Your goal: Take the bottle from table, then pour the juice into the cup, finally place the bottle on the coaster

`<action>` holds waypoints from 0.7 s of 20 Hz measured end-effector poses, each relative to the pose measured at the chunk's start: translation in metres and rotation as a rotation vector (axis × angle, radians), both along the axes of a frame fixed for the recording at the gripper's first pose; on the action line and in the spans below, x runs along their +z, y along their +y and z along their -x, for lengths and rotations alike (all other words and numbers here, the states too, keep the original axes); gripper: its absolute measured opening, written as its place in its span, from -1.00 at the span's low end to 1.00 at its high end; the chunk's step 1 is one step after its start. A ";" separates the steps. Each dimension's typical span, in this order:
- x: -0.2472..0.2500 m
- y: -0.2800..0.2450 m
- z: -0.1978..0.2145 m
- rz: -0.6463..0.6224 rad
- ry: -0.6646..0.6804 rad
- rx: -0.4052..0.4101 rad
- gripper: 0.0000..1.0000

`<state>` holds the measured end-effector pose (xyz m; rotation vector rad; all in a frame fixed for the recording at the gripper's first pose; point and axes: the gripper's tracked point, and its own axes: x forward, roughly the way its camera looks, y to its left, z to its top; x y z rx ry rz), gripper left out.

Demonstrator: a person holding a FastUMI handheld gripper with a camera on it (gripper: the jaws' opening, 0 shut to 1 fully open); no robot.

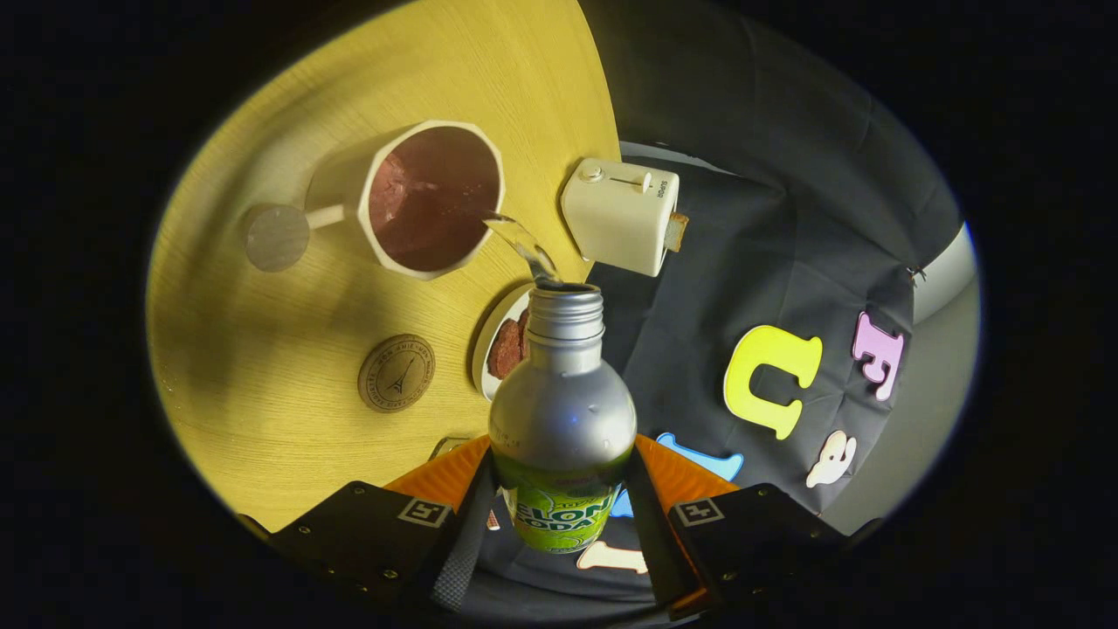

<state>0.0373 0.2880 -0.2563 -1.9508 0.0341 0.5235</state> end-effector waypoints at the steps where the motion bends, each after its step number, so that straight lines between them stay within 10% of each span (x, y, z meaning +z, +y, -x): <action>1: 0.001 0.000 -0.001 0.003 -0.004 0.002 0.55; 14: 0.016 -0.001 -0.008 0.040 -0.037 0.036 0.55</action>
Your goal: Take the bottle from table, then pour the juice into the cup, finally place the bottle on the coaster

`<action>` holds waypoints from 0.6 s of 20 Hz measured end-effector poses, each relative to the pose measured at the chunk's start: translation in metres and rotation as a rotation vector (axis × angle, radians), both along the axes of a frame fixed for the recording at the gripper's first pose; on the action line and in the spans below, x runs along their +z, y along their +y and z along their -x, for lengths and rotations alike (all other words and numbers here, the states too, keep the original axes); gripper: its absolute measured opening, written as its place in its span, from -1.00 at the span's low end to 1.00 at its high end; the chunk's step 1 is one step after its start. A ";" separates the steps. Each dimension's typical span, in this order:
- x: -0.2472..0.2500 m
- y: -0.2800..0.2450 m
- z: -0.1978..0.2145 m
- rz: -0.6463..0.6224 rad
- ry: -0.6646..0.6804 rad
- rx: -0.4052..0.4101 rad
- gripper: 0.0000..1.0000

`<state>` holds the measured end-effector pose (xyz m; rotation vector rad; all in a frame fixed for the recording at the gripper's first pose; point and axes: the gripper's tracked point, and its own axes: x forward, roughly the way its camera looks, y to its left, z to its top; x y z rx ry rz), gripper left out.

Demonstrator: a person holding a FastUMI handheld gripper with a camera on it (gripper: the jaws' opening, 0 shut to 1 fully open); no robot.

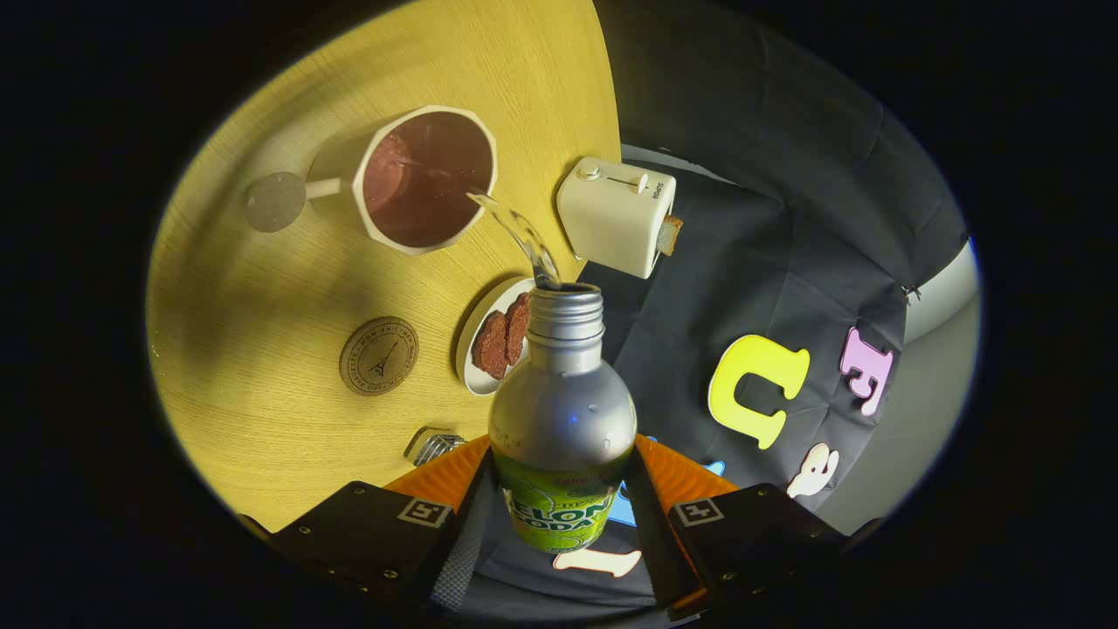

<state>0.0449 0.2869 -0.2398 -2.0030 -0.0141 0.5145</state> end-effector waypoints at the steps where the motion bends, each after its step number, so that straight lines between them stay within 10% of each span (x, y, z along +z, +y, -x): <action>1: 0.001 0.000 0.000 0.002 -0.002 0.001 0.55; 12: 0.008 0.002 0.002 0.041 -0.015 0.027 0.55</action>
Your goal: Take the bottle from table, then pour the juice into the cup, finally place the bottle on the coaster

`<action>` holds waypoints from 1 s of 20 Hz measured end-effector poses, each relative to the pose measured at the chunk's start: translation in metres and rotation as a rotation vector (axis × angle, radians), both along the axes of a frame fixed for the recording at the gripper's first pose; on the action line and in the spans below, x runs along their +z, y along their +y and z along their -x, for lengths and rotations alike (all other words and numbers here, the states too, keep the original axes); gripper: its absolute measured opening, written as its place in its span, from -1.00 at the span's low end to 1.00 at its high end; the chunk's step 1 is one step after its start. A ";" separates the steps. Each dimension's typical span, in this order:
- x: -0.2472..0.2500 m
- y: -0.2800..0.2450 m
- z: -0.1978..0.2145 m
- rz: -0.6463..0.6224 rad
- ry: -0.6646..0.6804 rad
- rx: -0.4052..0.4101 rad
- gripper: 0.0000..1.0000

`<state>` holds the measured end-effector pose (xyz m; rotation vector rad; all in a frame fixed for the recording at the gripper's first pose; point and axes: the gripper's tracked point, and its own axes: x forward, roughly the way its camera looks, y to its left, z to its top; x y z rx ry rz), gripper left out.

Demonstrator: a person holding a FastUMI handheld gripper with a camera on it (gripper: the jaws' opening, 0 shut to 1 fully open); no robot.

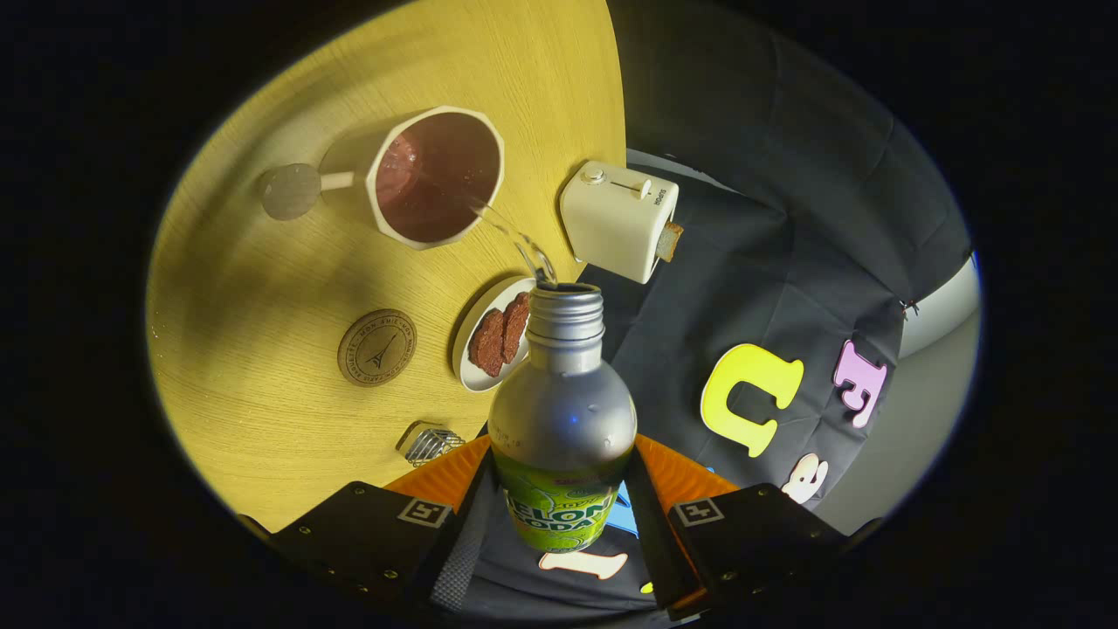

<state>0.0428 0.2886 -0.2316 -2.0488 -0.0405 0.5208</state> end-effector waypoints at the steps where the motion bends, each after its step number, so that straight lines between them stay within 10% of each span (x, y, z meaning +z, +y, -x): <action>1: 0.000 0.001 0.000 0.006 -0.002 0.006 0.55; 20: -0.019 0.008 0.006 0.128 -0.001 0.059 0.55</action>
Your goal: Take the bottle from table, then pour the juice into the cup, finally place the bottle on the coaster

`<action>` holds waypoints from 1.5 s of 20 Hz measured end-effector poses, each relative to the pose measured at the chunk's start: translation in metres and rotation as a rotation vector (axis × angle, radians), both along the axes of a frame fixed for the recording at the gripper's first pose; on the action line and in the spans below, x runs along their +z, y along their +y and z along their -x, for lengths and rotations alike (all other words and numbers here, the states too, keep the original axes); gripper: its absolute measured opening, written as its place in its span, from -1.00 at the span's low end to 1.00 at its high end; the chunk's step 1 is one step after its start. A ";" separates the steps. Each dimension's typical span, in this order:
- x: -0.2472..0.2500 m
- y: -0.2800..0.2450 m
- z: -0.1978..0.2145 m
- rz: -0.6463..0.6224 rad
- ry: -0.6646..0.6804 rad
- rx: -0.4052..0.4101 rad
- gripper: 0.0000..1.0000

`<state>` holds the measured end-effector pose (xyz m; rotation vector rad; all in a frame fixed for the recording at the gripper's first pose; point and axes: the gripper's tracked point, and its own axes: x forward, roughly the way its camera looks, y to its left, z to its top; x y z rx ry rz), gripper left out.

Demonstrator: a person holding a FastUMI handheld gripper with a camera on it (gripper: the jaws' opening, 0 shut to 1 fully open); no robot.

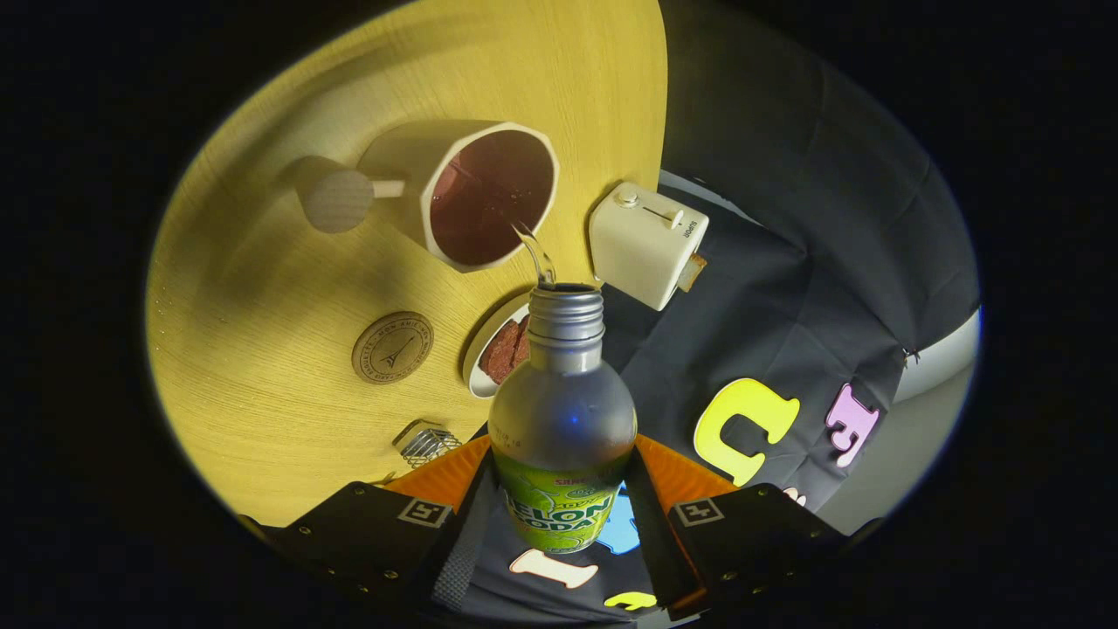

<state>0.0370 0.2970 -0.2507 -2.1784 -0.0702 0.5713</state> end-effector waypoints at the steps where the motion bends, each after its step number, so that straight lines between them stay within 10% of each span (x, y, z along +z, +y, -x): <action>1: -0.001 0.000 0.000 0.005 0.000 -0.003 0.55; 30: -0.017 0.004 -0.002 0.055 0.024 -0.007 0.55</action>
